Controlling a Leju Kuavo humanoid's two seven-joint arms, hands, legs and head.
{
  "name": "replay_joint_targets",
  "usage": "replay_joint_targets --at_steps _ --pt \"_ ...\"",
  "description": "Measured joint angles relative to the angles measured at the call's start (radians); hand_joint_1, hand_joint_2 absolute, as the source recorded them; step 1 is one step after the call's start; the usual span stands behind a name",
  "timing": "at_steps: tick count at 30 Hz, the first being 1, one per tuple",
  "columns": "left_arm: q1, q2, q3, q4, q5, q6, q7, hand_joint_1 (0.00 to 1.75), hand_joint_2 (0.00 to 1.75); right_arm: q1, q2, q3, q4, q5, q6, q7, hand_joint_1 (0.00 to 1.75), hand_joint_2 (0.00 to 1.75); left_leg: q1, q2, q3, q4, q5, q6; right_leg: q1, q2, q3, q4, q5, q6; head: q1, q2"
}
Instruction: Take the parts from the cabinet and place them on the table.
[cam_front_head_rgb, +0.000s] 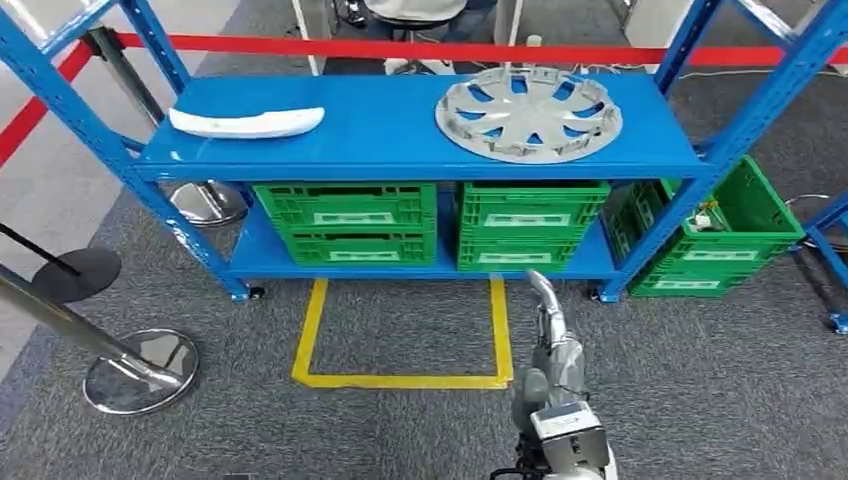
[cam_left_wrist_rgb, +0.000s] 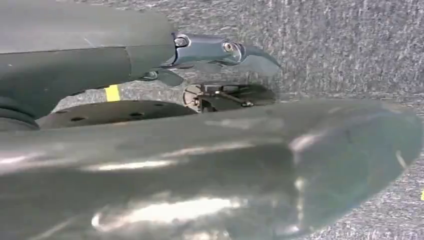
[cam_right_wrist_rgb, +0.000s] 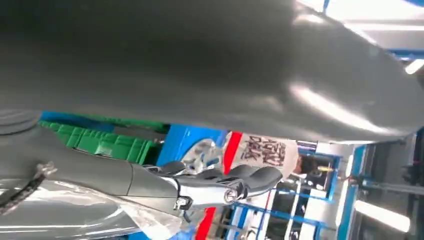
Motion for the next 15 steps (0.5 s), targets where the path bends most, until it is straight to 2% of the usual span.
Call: replay_joint_targets --at_steps 1,2,4,5,6,7,9,10,11,13,15 --pt "0.0 0.0 0.0 0.0 0.0 0.003 0.0 0.0 0.0 -0.001 0.0 0.0 0.0 0.002 0.0 0.0 0.0 0.0 0.0 0.002 -0.007 0.022 -0.018 -0.007 0.0 -0.001 0.002 -0.001 0.0 -0.004 -0.005 0.0" --pt "0.0 0.0 0.0 0.0 -0.001 0.004 0.001 0.0 0.0 -0.001 0.0 0.0 0.0 0.003 0.0 0.0 0.0 0.0 0.003 0.002 -0.032 0.08 -0.055 -0.012 -0.001 -0.004 0.002 -0.001 -0.001 -0.009 -0.01 0.0" --pt "0.0 0.0 0.0 0.0 -0.003 0.006 0.001 0.0 0.0 0.0 0.0 0.0 0.0 0.003 0.0 0.0 0.0 0.0 0.006 0.002 -0.105 0.239 -0.127 -0.019 0.0 -0.006 0.002 0.0 -0.002 -0.011 -0.008 0.0" --pt "0.001 0.0 0.0 0.0 -0.009 0.003 -0.001 0.0 0.0 0.0 0.0 0.0 0.0 0.003 0.0 0.0 0.0 0.0 0.007 0.002 -0.131 0.295 -0.14 -0.021 0.0 -0.006 0.003 0.0 -0.003 -0.012 -0.009 0.0" --pt "0.003 0.0 0.0 0.0 -0.01 -0.009 -0.009 0.0 0.0 0.0 0.0 0.0 0.0 0.005 0.0 0.0 0.0 0.0 0.009 0.002 -0.133 0.3 -0.127 -0.022 0.0 -0.005 0.004 0.0 -0.003 -0.012 -0.008 0.0" --pt "0.003 0.001 0.0 0.0 -0.01 -0.026 -0.021 0.0 0.0 0.0 0.0 0.0 0.0 0.005 0.0 0.0 0.0 0.0 0.01 0.002 -0.116 0.262 -0.092 -0.021 0.0 -0.004 0.006 0.0 -0.006 -0.011 -0.009 0.0" --pt "0.002 0.003 0.0 0.0 -0.009 -0.069 -0.042 0.0 0.0 0.0 0.0 0.0 0.0 0.006 0.0 -0.001 0.0 0.0 0.01 0.003 -0.036 0.095 0.004 -0.013 0.0 -0.001 0.015 -0.001 -0.02 -0.008 -0.008 0.0" --pt "0.003 0.004 0.0 0.0 -0.009 -0.072 -0.044 0.0 0.0 0.0 0.0 0.0 0.0 0.006 0.001 -0.002 0.0 0.0 0.01 0.005 -0.002 0.026 0.016 -0.006 0.0 -0.003 0.016 -0.001 -0.023 -0.005 -0.008 0.0" --pt "0.002 0.005 0.0 0.0 -0.009 -0.063 -0.044 0.0 0.0 0.0 0.0 0.0 0.0 0.008 0.002 -0.003 0.0 0.0 0.006 0.005 0.019 -0.002 -0.003 -0.002 0.009 -0.002 0.021 0.006 -0.023 0.003 -0.008 0.0" --pt "0.0 0.005 0.0 0.0 -0.007 -0.026 -0.033 0.0 0.0 0.0 0.0 0.0 0.0 0.011 0.0 -0.003 0.0 0.0 0.003 0.003 0.011 0.002 -0.003 0.001 0.004 -0.003 0.019 0.002 -0.017 0.012 -0.007 0.0" --pt "0.001 0.005 0.0 0.0 -0.008 -0.001 -0.019 0.0 0.0 -0.002 0.0 0.002 0.0 0.015 0.0 -0.003 0.0 0.0 0.006 0.003 0.016 -0.011 0.001 0.013 0.004 -0.002 0.022 -0.002 -0.022 0.024 -0.007 0.0"
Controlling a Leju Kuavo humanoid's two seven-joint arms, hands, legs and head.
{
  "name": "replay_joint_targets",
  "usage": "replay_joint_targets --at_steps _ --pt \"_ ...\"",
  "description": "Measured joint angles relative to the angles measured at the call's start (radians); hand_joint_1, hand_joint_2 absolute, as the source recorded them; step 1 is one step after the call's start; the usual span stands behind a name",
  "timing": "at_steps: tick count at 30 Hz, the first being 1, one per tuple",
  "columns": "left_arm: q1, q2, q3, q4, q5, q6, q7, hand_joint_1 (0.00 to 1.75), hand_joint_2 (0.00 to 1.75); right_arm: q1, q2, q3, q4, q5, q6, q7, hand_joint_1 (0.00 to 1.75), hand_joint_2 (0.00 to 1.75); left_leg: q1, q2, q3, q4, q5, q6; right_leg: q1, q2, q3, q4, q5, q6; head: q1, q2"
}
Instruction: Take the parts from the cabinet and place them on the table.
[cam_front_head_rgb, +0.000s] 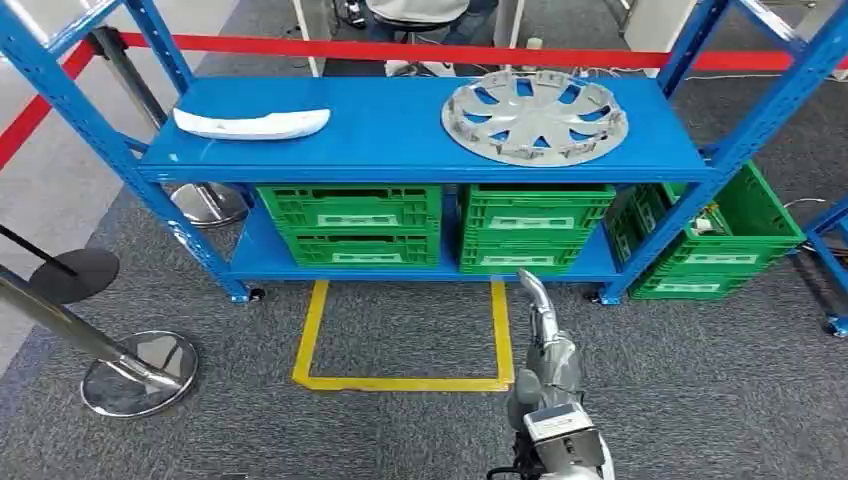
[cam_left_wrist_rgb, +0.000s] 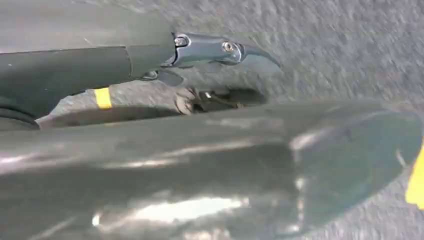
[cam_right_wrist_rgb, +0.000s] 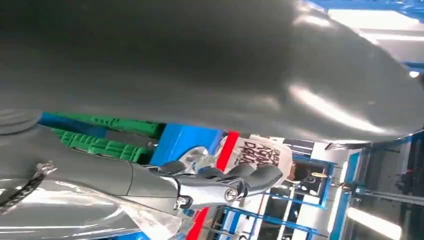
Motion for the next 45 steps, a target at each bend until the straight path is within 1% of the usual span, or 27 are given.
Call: replay_joint_targets --at_steps 2,4,5,6,7,9,10,12,14,16,17,20,21,22,23,25,27,30,32,35,36,37,38,40,41,42,45 --pt "-0.003 0.0 0.0 0.0 -0.002 0.008 0.006 0.0 0.0 -0.003 0.0 0.0 0.0 0.002 -0.001 0.001 0.0 0.0 0.003 0.002 0.003 -0.005 0.001 0.011 0.0 -0.001 -0.039 0.064 -0.04 0.006 0.01 0.0" --pt "-0.005 -0.003 0.0 0.0 -0.002 0.013 0.011 0.0 0.0 -0.001 0.0 0.0 0.0 0.001 -0.001 0.004 0.0 0.0 0.001 0.002 0.002 -0.005 -0.002 0.016 -0.001 0.0 -0.13 0.238 -0.108 0.01 0.011 0.0" --pt "-0.005 -0.003 0.0 0.0 -0.002 0.014 0.012 0.0 0.0 0.0 0.0 0.0 0.0 0.002 -0.001 0.005 0.0 0.0 0.0 0.002 0.002 -0.005 -0.003 0.018 0.0 0.0 -0.172 0.307 -0.125 0.011 0.012 0.0" --pt "-0.004 -0.003 0.0 0.0 -0.002 0.014 0.013 0.0 0.0 0.001 0.0 0.0 0.001 0.002 -0.001 0.006 0.0 0.0 -0.001 0.002 0.004 -0.005 -0.005 0.019 -0.001 0.0 -0.191 0.326 -0.114 0.01 0.012 0.0" --pt "-0.004 -0.003 0.0 0.0 -0.002 0.014 0.014 0.0 0.0 0.001 0.0 0.0 0.001 0.002 -0.001 0.006 0.0 0.0 -0.001 0.001 0.008 -0.005 -0.007 0.02 -0.001 0.0 -0.184 0.298 -0.079 0.008 0.011 0.0" --pt "-0.004 -0.005 0.0 0.0 -0.002 0.016 0.016 0.0 0.0 0.0 0.0 0.0 0.001 0.002 -0.001 0.006 0.0 0.0 -0.001 -0.002 0.022 -0.005 -0.016 0.016 0.0 -0.001 -0.112 0.131 0.028 0.0 0.012 0.0" --pt "-0.004 -0.006 0.0 0.0 -0.003 0.016 0.016 0.0 0.0 -0.001 0.0 0.0 0.001 0.002 0.0 0.006 0.0 0.0 -0.001 -0.002 0.027 -0.005 -0.021 0.012 0.0 -0.001 -0.077 0.048 0.06 -0.004 0.013 0.0" --pt "-0.006 -0.007 0.0 0.0 -0.003 0.017 0.017 0.0 0.0 -0.005 0.0 0.001 0.0 0.002 0.002 0.007 0.0 0.0 -0.008 -0.002 0.021 0.002 -0.026 0.002 0.003 -0.001 -0.048 0.012 0.035 -0.012 0.011 0.0" --pt "-0.006 -0.007 0.0 0.0 -0.005 0.017 0.018 0.0 0.0 -0.002 0.0 0.0 0.0 0.002 0.003 0.008 0.0 0.0 -0.006 0.0 0.021 -0.001 -0.024 -0.004 0.007 0.005 -0.053 0.018 0.034 -0.018 0.008 0.0" --pt "-0.008 -0.006 0.0 0.0 -0.005 0.018 0.018 0.0 0.0 -0.004 0.0 0.001 0.0 0.002 0.003 0.009 0.0 0.0 -0.004 0.0 0.022 0.012 -0.041 -0.018 -0.002 0.002 -0.045 0.008 0.037 -0.027 0.008 0.0" --pt "-0.009 -0.006 0.0 0.0 -0.005 0.018 0.018 0.0 0.0 -0.005 0.0 0.001 0.0 0.002 0.003 0.009 0.0 0.0 -0.004 0.001 0.003 0.053 -0.067 -0.024 -0.002 0.001 -0.042 0.007 0.035 -0.034 -0.001 0.0" --pt "-0.009 -0.006 0.0 0.0 -0.011 0.018 0.018 0.0 0.0 -0.007 0.0 0.004 0.001 0.001 0.004 0.009 0.0 0.0 0.001 0.001 -0.109 0.279 -0.164 -0.035 -0.001 -0.003 -0.041 0.008 0.031 -0.042 0.001 0.0" --pt "-0.007 -0.006 0.0 0.0 -0.011 0.018 0.018 0.0 0.0 -0.007 0.0 0.006 0.001 0.001 0.004 0.009 0.0 0.0 0.002 0.001 -0.13 0.314 -0.163 -0.036 -0.001 -0.002 -0.04 0.008 0.03 -0.042 0.0 0.0" --pt "-0.006 -0.005 0.0 0.0 -0.011 0.018 0.018 0.0 0.0 -0.007 0.0 0.008 0.001 0.001 0.004 0.009 0.0 0.0 0.003 0.001 -0.125 0.297 -0.136 -0.036 -0.001 -0.001 -0.037 0.008 0.029 -0.042 0.0 0.0" --pt "-0.006 -0.005 0.0 0.0 -0.011 0.018 0.018 0.0 0.0 -0.007 0.0 0.009 0.001 0.001 0.005 0.009 0.0 0.0 0.004 0.001 -0.102 0.24 -0.089 -0.034 -0.001 0.001 -0.033 0.008 0.027 -0.042 0.0 0.0" --pt "-0.007 -0.005 0.0 0.0 -0.012 0.018 0.018 0.0 0.0 -0.007 0.0 0.01 0.001 0.001 0.005 0.009 0.0 0.0 0.003 0.001 -0.03 0.072 0.008 -0.026 -0.001 0.002 -0.022 0.008 0.021 -0.036 0.0 0.0" --pt "-0.009 -0.005 0.0 0.0 -0.012 0.018 0.018 0.0 0.0 -0.009 0.0 0.013 0.001 0.0 0.005 0.009 0.0 0.0 -0.002 0.001 -0.005 0.009 -0.004 -0.015 0.006 0.003 -0.027 0.013 0.017 -0.026 0.0 0.0" --pt "-0.006 -0.005 0.0 0.0 -0.012 0.018 0.019 0.0 0.0 -0.01 0.0 0.015 0.0 0.0 0.003 0.009 0.0 0.0 -0.003 -0.001 -0.01 0.007 -0.002 -0.002 0.004 0.0 -0.027 0.006 0.022 -0.01 0.002 0.0" --pt "-0.006 -0.006 0.001 0.0 -0.012 0.018 0.019 0.0 0.0 -0.011 0.0 0.015 0.0 0.001 0.003 0.008 0.0 0.0 0.004 0.002 -0.004 -0.005 0.005 0.011 0.003 0.0 -0.048 0.038 -0.008 -0.001 0.005 0.0" --pt "-0.009 -0.007 0.001 0.0 -0.012 0.018 0.019 0.0 0.0 -0.011 0.0 0.015 0.001 0.0 0.003 0.008 0.0 0.0 0.002 0.003 -0.005 -0.004 0.005 0.017 0.0 0.001 -0.158 0.269 -0.11 0.006 0.008 0.0" --pt "-0.008 -0.006 0.001 0.0 -0.012 0.018 0.019 0.0 0.0 -0.01 0.0 0.015 0.001 0.0 0.003 0.008 0.0 0.0 0.002 0.003 -0.005 -0.004 0.004 0.017 0.0 0.0 -0.186 0.318 -0.118 0.008 0.008 0.0" --pt "-0.008 -0.006 0.001 0.0 -0.012 0.018 0.019 0.0 0.0 -0.01 -0.001 0.015 0.002 0.0 0.003 0.008 0.0 0.0 0.002 0.003 -0.003 -0.004 0.004 0.017 0.0 0.0 -0.188 0.314 -0.097 0.008 0.008 0.0" --pt "-0.008 -0.006 0.001 0.0 -0.012 0.018 0.019 0.0 0.0 -0.01 -0.001 0.015 0.002 0.0 0.003 0.008 0.0 0.0 0.002 0.002 -0.002 -0.003 0.003 0.017 0.0 0.0 -0.168 0.265 -0.058 0.008 0.009 0.0" --pt "-0.009 -0.008 0.001 0.0 -0.014 0.017 0.019 0.0 0.0 -0.011 -0.001 0.015 0.002 0.0 0.003 0.008 0.0 0.0 0.002 0.0 0.005 -0.003 -0.002 0.012 -0.002 -0.001 -0.081 0.083 0.035 0.004 0.009 0.0" --pt "-0.008 -0.007 0.001 0.0 -0.014 0.017 0.019 0.0 0.0 -0.012 -0.001 0.015 0.002 0.0 0.003 0.008 0.0 0.0 0.001 0.0 0.005 -0.001 -0.005 0.007 -0.002 -0.002 -0.053 0.027 0.031 0.001 0.008 0.0" --pt "-0.009 -0.007 0.001 0.0 -0.015 0.017 0.018 0.0 0.0 -0.013 -0.001 0.015 0.002 0.001 0.003 0.008 0.0 0.0 -0.006 -0.001 -0.001 0.008 -0.008 0.001 0.0 0.0 -0.04 0.008 0.028 -0.003 0.008 0.0" --pt "-0.009 -0.007 0.001 0.0 -0.017 0.016 0.018 0.0 0.0 -0.01 -0.001 0.015 0.002 0.001 0.002 0.008 0.0 0.0 -0.004 0.001 0.0 0.002 -0.004 -0.011 0.004 0.005 -0.045 0.016 0.029 -0.017 0.007 0.0"
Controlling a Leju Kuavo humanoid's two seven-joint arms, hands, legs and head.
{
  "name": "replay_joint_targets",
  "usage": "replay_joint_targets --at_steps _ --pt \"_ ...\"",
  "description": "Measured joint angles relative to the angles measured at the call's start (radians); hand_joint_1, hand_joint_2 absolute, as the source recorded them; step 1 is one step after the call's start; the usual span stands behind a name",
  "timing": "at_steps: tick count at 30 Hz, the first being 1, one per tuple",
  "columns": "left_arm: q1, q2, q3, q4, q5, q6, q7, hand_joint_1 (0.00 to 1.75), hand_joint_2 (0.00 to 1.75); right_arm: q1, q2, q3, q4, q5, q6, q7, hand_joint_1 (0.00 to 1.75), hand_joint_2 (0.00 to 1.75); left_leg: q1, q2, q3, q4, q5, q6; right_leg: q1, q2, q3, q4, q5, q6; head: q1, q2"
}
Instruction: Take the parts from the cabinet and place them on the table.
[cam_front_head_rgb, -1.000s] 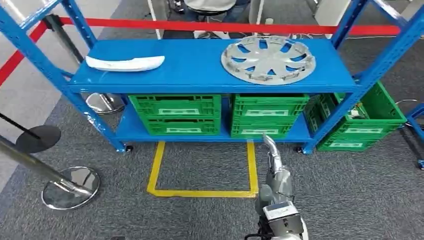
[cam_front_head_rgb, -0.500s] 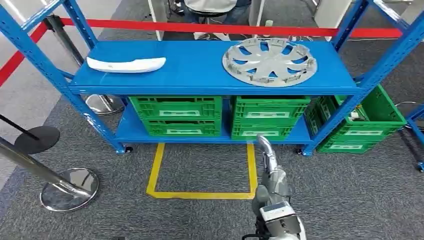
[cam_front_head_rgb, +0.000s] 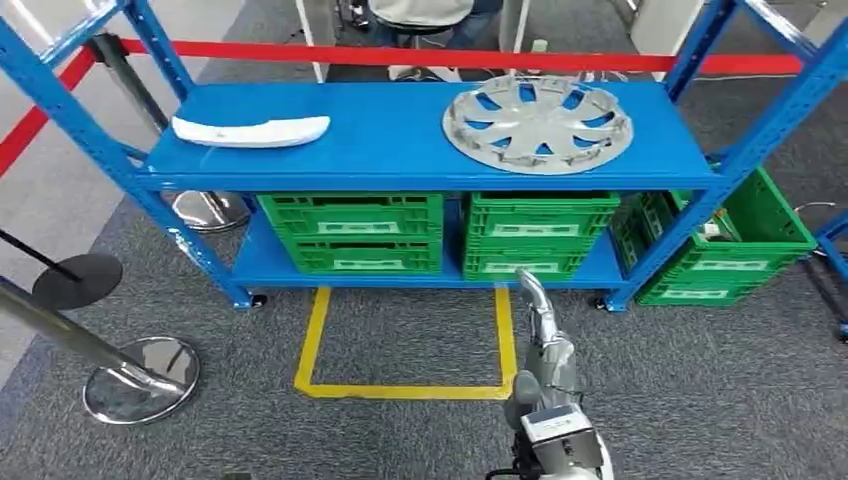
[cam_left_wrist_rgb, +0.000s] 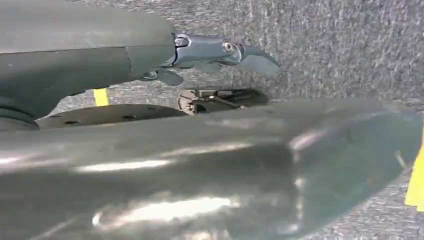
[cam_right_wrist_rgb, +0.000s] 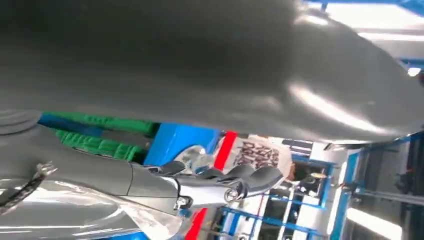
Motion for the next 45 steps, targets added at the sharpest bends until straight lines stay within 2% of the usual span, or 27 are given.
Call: replay_joint_targets --at_steps 2,5,7,9,11,14,15,17,18,21,22,23,25,26,27,28,30,32,33,34,36,38,39,40,42,43,45 --pt "-0.001 0.0 0.0 0.0 -0.001 -0.002 -0.001 0.0 0.0 -0.001 0.0 0.0 0.0 0.0 0.0 0.0 0.0 0.0 0.001 0.0 -0.005 0.022 -0.024 -0.012 -0.008 -0.003 0.007 -0.008 0.004 -0.011 -0.003 0.0" --pt "0.0 0.001 0.0 0.0 -0.002 -0.004 -0.002 0.0 0.0 -0.001 0.0 0.001 0.0 0.0 0.001 0.0 0.0 0.0 0.005 0.0 -0.105 0.241 -0.135 -0.024 -0.007 -0.007 0.007 -0.007 0.001 -0.022 -0.008 0.0" --pt "0.003 0.001 0.0 0.0 -0.002 -0.006 -0.003 0.0 0.0 -0.001 0.0 0.001 0.0 0.0 0.001 0.0 0.0 0.0 0.006 0.0 -0.138 0.308 -0.14 -0.024 -0.006 -0.006 0.008 -0.007 0.001 -0.023 -0.008 0.0" --pt "0.003 0.002 0.0 0.0 -0.004 -0.031 -0.018 0.0 0.0 -0.001 0.0 0.001 0.0 0.0 0.001 0.0 0.0 0.0 0.005 0.0 -0.094 0.209 -0.062 -0.017 -0.005 -0.004 0.012 -0.007 0.0 -0.023 -0.008 0.0" --pt "0.004 0.004 0.0 0.0 -0.008 -0.067 -0.038 0.0 0.0 -0.001 0.0 0.001 0.0 0.0 0.002 -0.001 0.0 0.0 0.002 0.0 -0.017 0.038 0.019 -0.003 -0.005 -0.003 0.017 -0.008 -0.003 -0.02 -0.009 0.0" --pt "0.003 0.008 -0.001 0.0 -0.016 -0.12 -0.05 0.0 0.0 -0.002 0.0 0.001 0.0 -0.003 0.007 -0.005 0.0 0.0 -0.005 0.0 -0.003 -0.011 -0.026 0.012 -0.002 -0.003 0.022 -0.015 -0.011 0.004 -0.005 0.0" --pt "0.009 0.01 -0.001 0.0 -0.016 -0.107 -0.05 0.0 0.0 -0.002 -0.001 0.001 0.001 -0.003 0.007 -0.006 0.0 0.0 -0.004 -0.001 0.0 -0.021 -0.025 0.018 -0.002 -0.003 0.022 0.002 0.008 0.016 -0.008 0.0" --pt "0.014 0.01 0.0 0.0 -0.016 -0.068 -0.048 0.0 0.0 -0.005 -0.001 0.002 0.001 -0.003 0.005 -0.007 0.0 0.0 0.002 -0.003 0.035 -0.029 -0.02 0.035 -0.004 -0.005 0.014 0.023 -0.01 0.026 -0.006 0.0" --pt "0.013 0.011 0.0 0.0 -0.015 -0.059 -0.048 0.0 0.0 -0.008 -0.001 0.002 0.001 -0.003 0.003 -0.01 0.0 0.0 0.003 -0.003 0.048 -0.028 -0.023 0.038 -0.004 -0.004 -0.004 0.064 -0.029 0.03 0.003 -0.001" --pt "0.012 0.01 0.0 0.0 -0.015 -0.05 -0.047 0.0 0.0 -0.003 -0.002 0.002 0.002 -0.004 0.003 -0.009 0.0 0.0 0.002 -0.003 0.068 -0.027 -0.044 0.04 -0.005 -0.004 -0.144 0.265 -0.101 0.038 0.005 0.0" --pt "0.014 0.01 0.0 0.0 -0.015 -0.05 -0.046 0.0 0.0 -0.002 -0.002 0.002 0.002 -0.004 0.003 -0.009 0.0 0.0 0.002 -0.003 0.079 -0.027 -0.054 0.038 -0.006 -0.004 -0.176 0.286 -0.104 0.041 0.004 0.0" --pt "0.016 0.01 0.0 0.0 -0.014 -0.049 -0.046 0.0 0.0 -0.002 -0.002 0.002 0.002 -0.004 0.003 -0.009 0.0 0.0 0.003 -0.004 0.094 -0.027 -0.066 0.036 -0.006 -0.004 -0.18 0.264 -0.09 0.041 0.004 0.0" --pt "0.017 0.009 0.0 0.0 -0.015 -0.048 -0.045 0.0 0.0 -0.002 -0.002 0.002 0.002 -0.004 0.003 -0.009 0.0 0.0 0.006 -0.005 0.13 -0.027 -0.095 0.03 -0.007 -0.006 -0.149 0.135 -0.03 0.036 0.005 0.0" --pt "0.017 0.009 0.0 0.0 -0.015 -0.048 -0.046 0.0 0.0 -0.001 -0.002 0.002 0.002 -0.003 0.003 -0.009 0.0 0.0 0.007 -0.005 0.147 -0.027 -0.113 0.025 -0.007 -0.008 -0.13 0.055 0.033 0.034 0.005 0.0" --pt "0.019 0.01 0.0 0.0 -0.015 -0.047 -0.045 0.0 0.0 0.0 -0.004 0.002 0.004 -0.004 0.003 -0.009 0.0 0.0 0.004 -0.003 0.161 -0.026 -0.13 0.019 -0.003 -0.014 -0.13 0.046 0.1 0.023 0.008 -0.001" --pt "0.016 0.009 0.0 0.0 -0.015 -0.047 -0.045 0.0 0.0 -0.001 -0.004 0.003 0.005 -0.005 0.003 -0.008 0.0 0.0 0.004 -0.003 0.163 -0.034 -0.138 0.01 0.004 -0.014 -0.11 0.037 0.064 0.012 0.007 -0.001" --pt "0.014 0.01 0.0 0.0 -0.015 -0.047 -0.045 0.0 0.0 0.003 -0.004 0.002 0.004 -0.004 0.002 -0.01 0.0 0.0 0.007 0.0 0.19 -0.05 -0.14 -0.001 0.006 -0.011 -0.102 0.04 0.056 -0.004 0.007 0.0" --pt "0.006 0.008 0.0 0.0 -0.015 -0.043 -0.045 0.0 0.0 -0.001 -0.004 0.003 0.0 -0.003 0.002 -0.011 0.0 0.0 0.006 -0.002 0.164 0.01 -0.099 -0.012 -0.005 -0.015 -0.072 0.02 0.045 -0.017 0.005 0.0" --pt "0.003 0.008 0.0 -0.001 -0.015 -0.039 -0.045 0.0 0.0 -0.001 -0.004 0.003 -0.002 -0.002 0.002 -0.011 0.0 0.0 0.005 0.001 0.107 0.103 -0.055 -0.019 -0.006 -0.011 -0.051 0.007 0.041 -0.019 0.003 0.0" --pt "0.0 0.008 0.0 -0.001 -0.016 -0.034 -0.042 0.0 0.0 -0.003 -0.004 0.004 -0.001 -0.003 0.002 -0.011 0.0 0.0 0.008 0.0 0.045 0.187 -0.049 -0.024 -0.007 -0.013 -0.031 -0.005 0.033 -0.023 -0.005 0.0" --pt "0.006 0.008 0.0 -0.001 -0.018 -0.021 -0.027 0.0 0.0 -0.005 -0.005 0.003 0.0 -0.002 0.004 -0.01 0.0 0.0 0.01 0.0 -0.045 0.272 -0.144 -0.03 -0.007 -0.012 0.015 -0.023 0.015 -0.025 -0.004 0.0" --pt "0.011 0.009 0.0 -0.001 -0.017 -0.013 -0.018 0.0 0.0 -0.005 -0.005 0.003 0.002 -0.002 0.003 -0.009 0.0 0.0 0.009 0.0 -0.091 0.261 -0.249 -0.026 -0.007 -0.005 0.056 -0.032 -0.007 -0.027 -0.004 0.0" --pt "0.01 0.009 0.0 -0.001 -0.017 -0.011 -0.017 0.0 0.0 -0.005 -0.005 0.003 0.002 -0.002 0.003 -0.007 0.0 0.0 0.009 0.0 -0.104 0.231 -0.251 -0.022 -0.007 -0.001 0.074 -0.032 -0.022 -0.027 -0.004 0.0" --pt "0.01 0.009 0.0 -0.001 -0.017 -0.008 -0.015 0.0 0.0 -0.005 -0.005 0.004 0.002 -0.002 0.003 -0.006 0.0 0.0 0.007 0.0 -0.106 0.178 -0.205 -0.016 -0.006 0.002 0.093 -0.032 -0.036 -0.025 -0.005 0.0" --pt "0.012 0.009 0.0 -0.001 -0.017 -0.005 -0.012 0.0 0.0 -0.004 -0.005 0.004 0.002 -0.002 0.003 -0.004 0.0 0.0 0.001 0.0 -0.106 0.05 0.016 0.004 -0.005 0.002 0.1 -0.035 -0.063 -0.02 -0.004 0.0" --pt "0.015 0.009 0.0 0.0 -0.017 -0.005 -0.01 0.0 0.0 -0.005 -0.005 0.005 0.006 -0.002 0.003 -0.003 0.0 0.0 -0.006 -0.003 -0.122 0.028 0.051 0.007 0.001 0.008 0.127 -0.02 -0.078 -0.011 -0.002 -0.001" --pt "0.019 0.008 0.0 0.0 -0.017 -0.005 -0.006 0.0 0.0 -0.004 -0.005 0.007 0.007 -0.001 0.003 0.0 0.0 0.0 -0.007 -0.007 -0.11 0.038 0.08 0.012 0.003 0.013 0.125 -0.023 -0.103 -0.002 -0.004 -0.001"
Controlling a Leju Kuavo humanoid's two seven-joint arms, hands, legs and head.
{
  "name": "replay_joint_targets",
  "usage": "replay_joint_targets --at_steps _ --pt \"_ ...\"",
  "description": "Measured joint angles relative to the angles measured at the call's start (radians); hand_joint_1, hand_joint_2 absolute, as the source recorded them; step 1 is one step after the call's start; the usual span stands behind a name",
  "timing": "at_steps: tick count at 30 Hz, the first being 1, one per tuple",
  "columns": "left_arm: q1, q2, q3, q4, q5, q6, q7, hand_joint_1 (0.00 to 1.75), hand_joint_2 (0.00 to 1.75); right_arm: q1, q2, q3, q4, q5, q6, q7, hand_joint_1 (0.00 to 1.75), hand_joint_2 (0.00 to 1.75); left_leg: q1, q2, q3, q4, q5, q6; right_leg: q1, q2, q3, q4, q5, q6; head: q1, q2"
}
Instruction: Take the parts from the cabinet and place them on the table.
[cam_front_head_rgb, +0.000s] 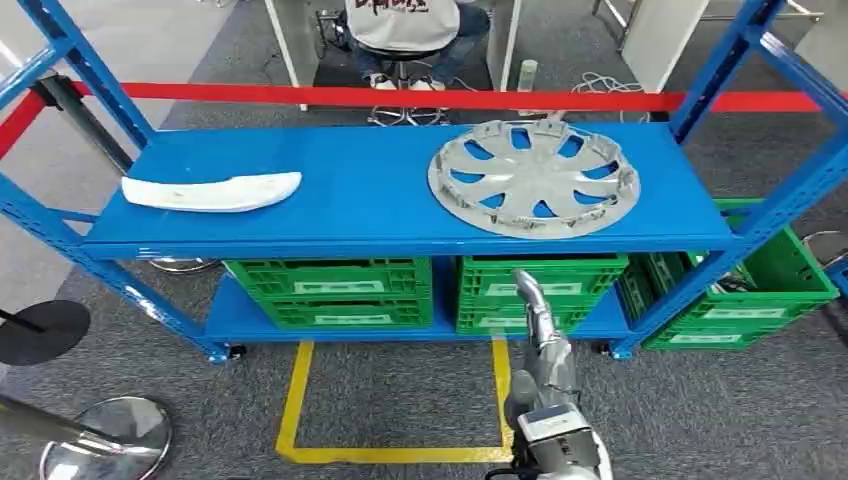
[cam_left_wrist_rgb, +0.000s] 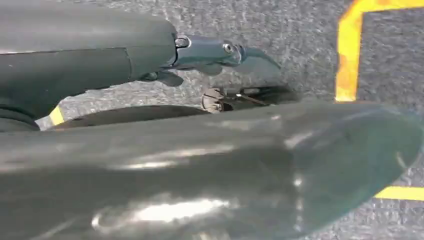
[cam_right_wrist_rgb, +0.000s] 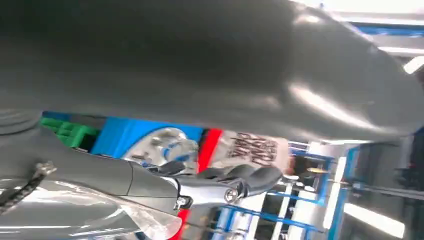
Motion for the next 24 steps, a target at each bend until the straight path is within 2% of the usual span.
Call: replay_joint_targets --at_steps 2,3,4,6,7,8,9,10,11,12,13,16,18,19,21,22,23,24 --pt "-0.011 -0.002 0.0 0.0 -0.002 0.001 -0.001 0.0 0.0 -0.004 0.0 0.002 0.0 0.001 -0.002 0.0 0.0 0.0 0.005 -0.001 0.008 -0.011 0.0 0.009 0.001 -0.002 0.011 -0.008 -0.007 0.01 0.0 0.0" --pt "-0.015 -0.002 0.0 0.0 -0.003 0.001 -0.001 0.0 0.0 -0.005 0.0 0.002 0.0 0.001 -0.002 -0.001 0.0 0.0 0.008 -0.002 0.015 -0.017 0.0 0.014 0.0 -0.006 0.011 0.005 -0.021 0.015 0.002 0.0" --pt "-0.018 -0.002 0.0 0.0 -0.004 0.001 -0.001 0.0 0.0 -0.008 0.0 0.002 0.0 0.001 -0.002 -0.001 0.0 0.0 0.009 -0.002 0.019 -0.018 -0.005 0.021 0.0 -0.009 -0.014 0.052 -0.051 0.019 0.003 0.0" --pt "-0.019 -0.003 0.0 0.0 -0.006 0.001 -0.001 0.0 0.0 -0.008 0.0 0.002 0.0 0.0 -0.002 -0.001 0.0 0.0 0.007 0.0 0.022 -0.018 -0.013 0.028 -0.001 -0.009 -0.113 0.215 -0.121 0.024 0.003 0.0" --pt "-0.019 -0.003 0.0 0.0 -0.008 0.0 -0.001 0.0 0.0 -0.006 0.0 0.002 0.0 -0.001 -0.002 -0.001 0.0 0.0 0.007 0.001 0.023 -0.018 -0.017 0.028 -0.001 -0.009 -0.161 0.284 -0.139 0.025 0.003 0.0" --pt "-0.019 -0.003 0.0 0.0 -0.008 0.001 -0.001 0.0 0.0 -0.005 0.0 0.002 0.0 -0.001 -0.002 0.0 0.0 0.0 0.007 0.0 0.026 -0.018 -0.021 0.028 -0.001 -0.009 -0.193 0.314 -0.13 0.026 0.003 0.0" --pt "-0.019 -0.003 0.0 0.0 -0.009 0.0 -0.001 0.0 0.0 -0.005 0.0 0.002 0.0 -0.001 -0.002 0.0 0.0 0.0 0.007 -0.001 0.033 -0.018 -0.027 0.028 -0.002 -0.009 -0.199 0.292 -0.089 0.025 0.003 0.0" --pt "-0.019 -0.003 0.0 0.0 -0.009 0.0 -0.001 0.0 0.0 -0.005 0.0 0.002 0.0 -0.002 -0.002 0.0 0.0 0.0 0.007 -0.004 0.042 -0.018 -0.033 0.026 -0.002 -0.009 -0.182 0.228 -0.028 0.023 0.004 0.0" --pt "-0.019 -0.003 0.0 0.0 -0.01 0.0 -0.001 0.0 0.0 -0.006 0.0 0.002 0.0 -0.006 -0.001 0.0 0.0 0.0 0.007 -0.005 0.053 -0.018 -0.04 0.024 -0.002 -0.009 -0.151 0.136 0.038 0.021 0.003 0.0" --pt "-0.019 -0.004 0.0 0.0 -0.012 -0.001 -0.001 0.0 0.0 -0.006 0.0 0.002 0.0 -0.015 0.0 0.0 0.0 0.0 0.007 -0.006 0.059 -0.018 -0.045 0.019 -0.002 -0.009 -0.127 0.057 0.087 0.017 0.004 0.0" --pt "-0.019 -0.003 0.0 0.0 -0.015 -0.001 0.0 0.0 0.0 -0.007 0.0 0.002 0.0 -0.022 0.003 -0.001 0.0 0.0 0.0 -0.007 0.059 -0.014 -0.049 0.014 0.001 -0.009 -0.117 0.043 0.08 0.013 0.002 0.0" --pt "-0.019 -0.003 0.0 0.0 -0.02 -0.002 0.001 0.0 0.0 -0.005 0.0 0.001 0.0 -0.037 0.009 -0.005 0.0 0.0 0.002 -0.008 0.055 -0.015 -0.045 0.004 0.004 -0.004 -0.115 0.035 0.082 -0.002 0.0 0.0" --pt "-0.02 -0.001 0.0 0.0 -0.022 -0.005 0.001 0.0 0.0 -0.007 0.0 0.001 0.0 -0.039 0.016 -0.005 0.0 0.0 0.001 -0.006 0.055 -0.007 -0.059 -0.006 -0.008 -0.008 -0.108 0.025 0.089 -0.012 0.001 0.0" --pt "-0.02 -0.001 0.0 0.0 -0.026 -0.012 0.001 0.0 0.0 -0.007 0.0 0.0 0.0 -0.039 0.017 -0.005 0.0 0.0 0.001 -0.003 0.044 0.024 -0.083 -0.014 -0.008 -0.01 -0.106 0.025 0.087 -0.017 -0.009 0.0" --pt "-0.02 0.001 0.0 0.0 -0.03 -0.026 -0.004 0.0 0.0 -0.007 0.0 0.0 0.0 -0.039 0.019 -0.006 0.0 0.0 0.007 0.001 -0.019 0.169 -0.159 -0.025 -0.008 -0.016 -0.103 0.026 0.085 -0.023 -0.01 0.0" --pt "-0.019 0.001 0.0 0.0 -0.03 -0.035 -0.009 0.0 0.0 -0.006 0.0 0.0 0.0 -0.038 0.019 -0.008 0.0 0.0 0.008 0.001 -0.052 0.242 -0.187 -0.027 -0.008 -0.017 -0.103 0.026 0.084 -0.024 -0.01 0.0" --pt "-0.017 0.001 0.0 0.0 -0.032 -0.042 -0.015 0.0 0.0 -0.005 0.0 0.0 0.0 -0.038 0.019 -0.008 0.0 0.0 0.009 0.001 -0.07 0.284 -0.193 -0.029 -0.008 -0.018 -0.102 0.026 0.083 -0.025 -0.011 0.0" --pt "-0.016 0.002 0.0 0.0 -0.037 -0.042 -0.021 0.0 0.0 -0.005 0.0 0.0 0.0 -0.037 0.019 -0.009 0.0 0.0 0.01 0.002 -0.064 0.274 -0.172 -0.028 -0.008 -0.017 -0.1 0.026 0.082 -0.025 -0.011 0.0"
